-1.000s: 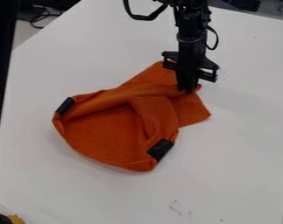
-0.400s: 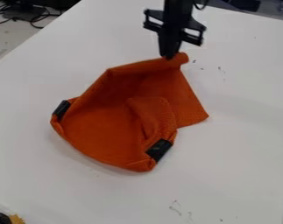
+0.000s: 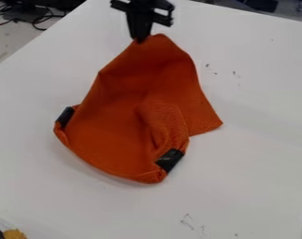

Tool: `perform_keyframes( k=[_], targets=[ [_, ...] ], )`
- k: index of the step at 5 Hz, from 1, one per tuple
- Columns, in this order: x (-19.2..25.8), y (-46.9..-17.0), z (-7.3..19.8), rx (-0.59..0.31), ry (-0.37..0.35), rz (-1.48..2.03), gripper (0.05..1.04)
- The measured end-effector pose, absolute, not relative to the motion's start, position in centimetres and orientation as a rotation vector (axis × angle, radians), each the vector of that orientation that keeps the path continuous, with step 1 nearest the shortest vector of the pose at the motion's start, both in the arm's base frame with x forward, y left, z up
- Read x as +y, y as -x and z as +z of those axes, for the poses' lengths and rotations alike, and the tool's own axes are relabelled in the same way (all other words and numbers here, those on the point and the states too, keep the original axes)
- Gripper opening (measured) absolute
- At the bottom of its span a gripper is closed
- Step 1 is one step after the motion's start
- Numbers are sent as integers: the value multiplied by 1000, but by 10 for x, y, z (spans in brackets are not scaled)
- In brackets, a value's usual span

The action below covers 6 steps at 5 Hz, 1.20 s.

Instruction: Unfold the cloth from left to right

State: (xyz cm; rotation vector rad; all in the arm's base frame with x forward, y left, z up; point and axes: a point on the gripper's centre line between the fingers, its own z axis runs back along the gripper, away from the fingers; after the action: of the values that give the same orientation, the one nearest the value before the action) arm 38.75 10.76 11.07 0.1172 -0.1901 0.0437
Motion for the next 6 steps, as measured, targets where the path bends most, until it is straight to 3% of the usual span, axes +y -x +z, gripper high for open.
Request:
perform_keyframes(
  k=[2, 4, 5, 6],
  targets=[
    [172, -404, 81, -214, -45, 8, 54],
    [184, -423, 56, -208, -3, -43, 69],
    [179, -425, 54, -205, 1, -39, 208],
    [176, -426, 54, -200, 0, -37, 456]
  ],
)
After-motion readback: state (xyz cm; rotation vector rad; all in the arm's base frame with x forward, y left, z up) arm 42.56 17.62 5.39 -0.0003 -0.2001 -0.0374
